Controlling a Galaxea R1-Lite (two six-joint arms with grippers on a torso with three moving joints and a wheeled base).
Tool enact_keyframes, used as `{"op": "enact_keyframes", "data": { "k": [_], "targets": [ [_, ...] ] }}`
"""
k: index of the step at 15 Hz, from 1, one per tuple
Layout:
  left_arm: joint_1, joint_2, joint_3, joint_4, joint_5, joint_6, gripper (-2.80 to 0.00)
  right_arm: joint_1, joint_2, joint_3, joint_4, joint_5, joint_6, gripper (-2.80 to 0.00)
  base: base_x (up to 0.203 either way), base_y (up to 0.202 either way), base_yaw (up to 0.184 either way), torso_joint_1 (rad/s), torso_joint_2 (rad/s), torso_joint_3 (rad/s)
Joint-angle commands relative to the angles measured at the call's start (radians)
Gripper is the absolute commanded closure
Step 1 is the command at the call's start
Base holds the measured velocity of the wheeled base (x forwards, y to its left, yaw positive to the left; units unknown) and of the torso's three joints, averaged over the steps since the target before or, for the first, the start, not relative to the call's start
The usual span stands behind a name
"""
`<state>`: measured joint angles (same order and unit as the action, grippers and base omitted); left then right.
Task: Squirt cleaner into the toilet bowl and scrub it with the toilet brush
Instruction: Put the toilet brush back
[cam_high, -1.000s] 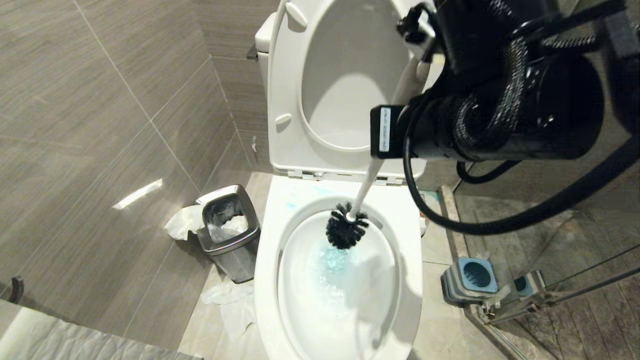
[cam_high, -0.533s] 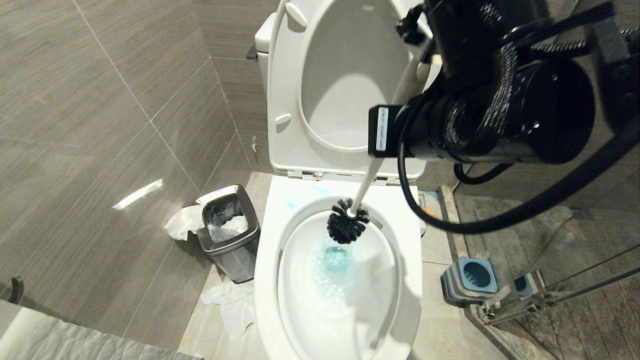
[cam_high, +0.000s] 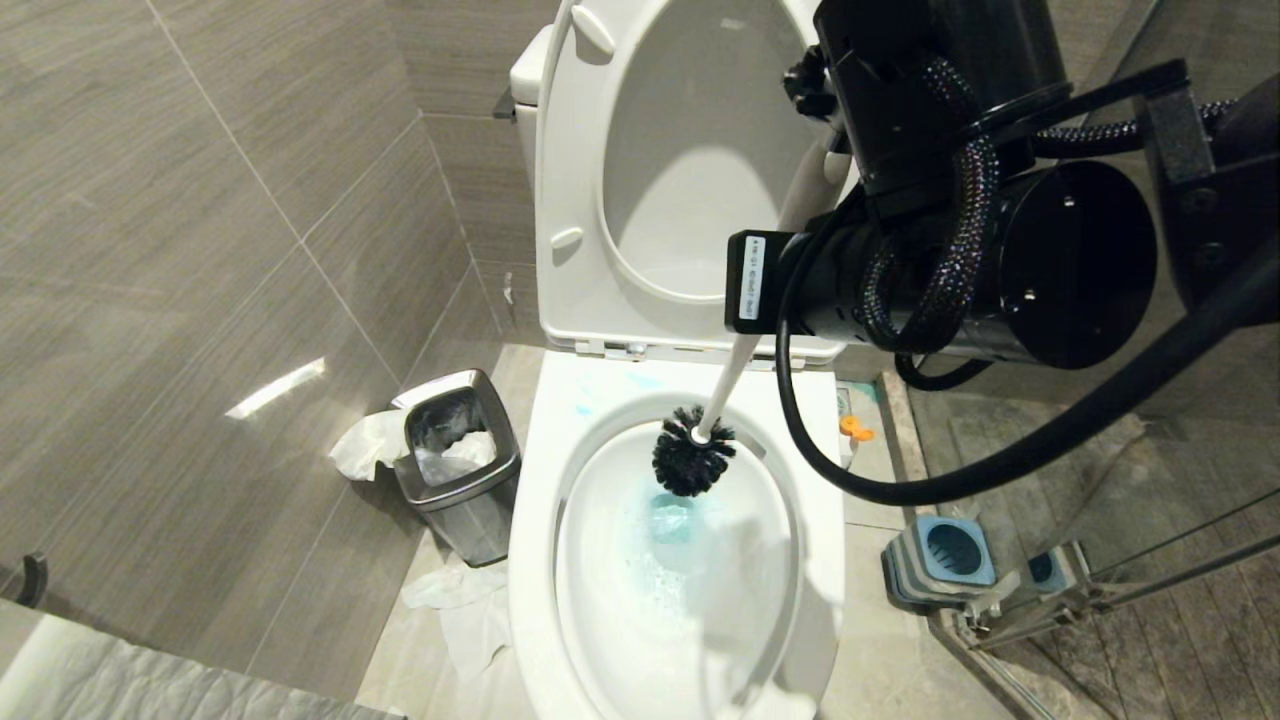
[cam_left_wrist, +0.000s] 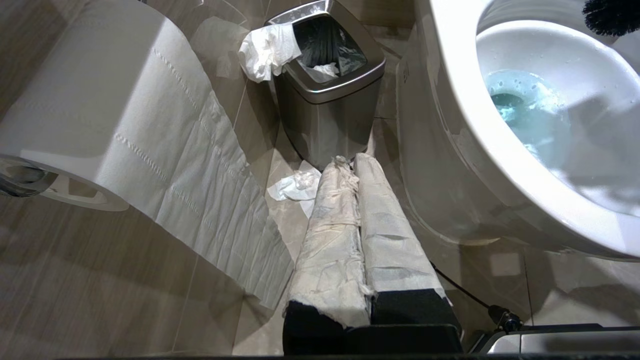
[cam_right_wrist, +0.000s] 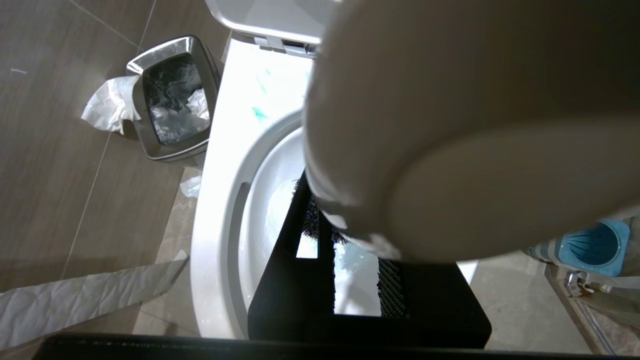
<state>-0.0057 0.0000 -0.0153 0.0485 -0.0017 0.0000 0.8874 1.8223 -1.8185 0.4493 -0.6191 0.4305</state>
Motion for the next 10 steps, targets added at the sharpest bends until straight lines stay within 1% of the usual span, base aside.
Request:
{"op": "enact_keyframes", "data": {
  "k": [1, 8, 10],
  "targets": [
    [0.000, 0.002, 0.000, 0.001, 0.000, 0.000, 0.00, 0.002, -0.006, 0.005, 0.003, -0.004, 0.004, 0.00, 0.000, 0.000, 0.000, 0.000, 0.00, 0.000],
    [0.000, 0.002, 0.000, 0.001, 0.000, 0.000, 0.00, 0.001, -0.076, 0.002, 0.019, -0.004, 0.003, 0.00, 0.000, 0.000, 0.000, 0.000, 0.00, 0.000],
    [0.000, 0.002, 0.000, 0.001, 0.000, 0.000, 0.00, -0.005, -0.101, 0.007, 0.031, -0.007, 0.037, 0.00, 0.000, 0.000, 0.000, 0.000, 0.00, 0.000]
  ]
}}
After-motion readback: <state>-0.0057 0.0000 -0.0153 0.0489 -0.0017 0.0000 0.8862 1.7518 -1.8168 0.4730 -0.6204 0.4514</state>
